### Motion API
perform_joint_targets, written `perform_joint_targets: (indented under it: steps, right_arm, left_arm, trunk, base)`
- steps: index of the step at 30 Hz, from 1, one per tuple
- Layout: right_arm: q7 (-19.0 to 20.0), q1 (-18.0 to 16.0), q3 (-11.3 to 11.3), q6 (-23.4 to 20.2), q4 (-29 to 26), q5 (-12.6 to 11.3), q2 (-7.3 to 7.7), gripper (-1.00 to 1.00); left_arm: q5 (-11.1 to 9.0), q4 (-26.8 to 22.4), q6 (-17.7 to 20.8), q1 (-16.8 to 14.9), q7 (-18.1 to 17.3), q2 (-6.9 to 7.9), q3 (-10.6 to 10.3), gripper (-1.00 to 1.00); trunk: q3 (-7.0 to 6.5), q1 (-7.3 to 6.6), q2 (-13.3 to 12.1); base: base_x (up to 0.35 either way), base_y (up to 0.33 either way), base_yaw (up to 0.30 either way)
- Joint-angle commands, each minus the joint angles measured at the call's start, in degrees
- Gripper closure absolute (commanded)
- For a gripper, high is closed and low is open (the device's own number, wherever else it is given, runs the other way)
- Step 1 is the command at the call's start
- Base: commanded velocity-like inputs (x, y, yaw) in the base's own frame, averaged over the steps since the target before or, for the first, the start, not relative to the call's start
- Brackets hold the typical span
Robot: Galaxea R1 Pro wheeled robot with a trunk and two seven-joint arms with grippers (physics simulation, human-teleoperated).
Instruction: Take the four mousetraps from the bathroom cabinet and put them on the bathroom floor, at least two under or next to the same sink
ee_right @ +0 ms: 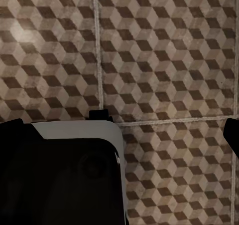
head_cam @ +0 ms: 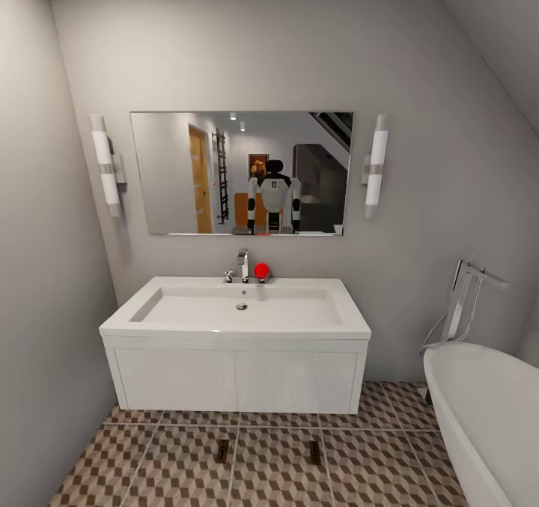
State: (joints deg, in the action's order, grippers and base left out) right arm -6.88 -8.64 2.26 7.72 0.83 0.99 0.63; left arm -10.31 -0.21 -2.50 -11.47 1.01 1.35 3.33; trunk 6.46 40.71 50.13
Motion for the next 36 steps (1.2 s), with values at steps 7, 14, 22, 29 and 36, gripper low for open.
perform_joint_targets:
  steps: [7,14,22,29,36]
  right_arm:
    - [-0.04,-0.06,-0.02,0.10,0.10,0.38,0.02,-1.00]
    - [0.01,-0.06,-0.11,-0.04,0.12,0.46,0.05,-1.00]
    - [0.09,-0.06,-0.21,-0.28,0.12,0.47,0.07,-1.00]
    - [0.11,-0.06,-0.23,-0.29,0.14,0.53,0.08,-1.00]
    - [0.10,-0.06,-0.14,-0.31,0.14,0.47,0.01,-1.00]
  left_arm:
    - [-0.09,0.04,-0.21,-0.05,0.05,-0.01,0.28,-1.00]
    - [-0.12,0.04,-0.19,-0.05,0.05,-0.03,0.28,-1.00]
    - [-0.11,0.04,-0.22,-0.05,0.05,-0.07,0.27,-1.00]
    - [-0.10,0.04,-0.22,-0.05,0.05,-0.04,0.27,-1.00]
    - [-0.08,0.04,-0.22,-0.05,0.05,-0.04,0.28,-1.00]
  trunk:
    - [0.09,0.01,0.07]
    - [0.09,0.01,0.07]
    - [0.09,0.01,0.07]
    - [0.09,0.01,0.07]
    - [0.09,0.01,0.07]
  base:
    - [0.000,0.000,0.000]
    - [0.000,0.000,0.000]
    - [0.000,0.000,0.000]
    - [0.000,0.000,0.000]
    - [0.000,0.000,0.000]
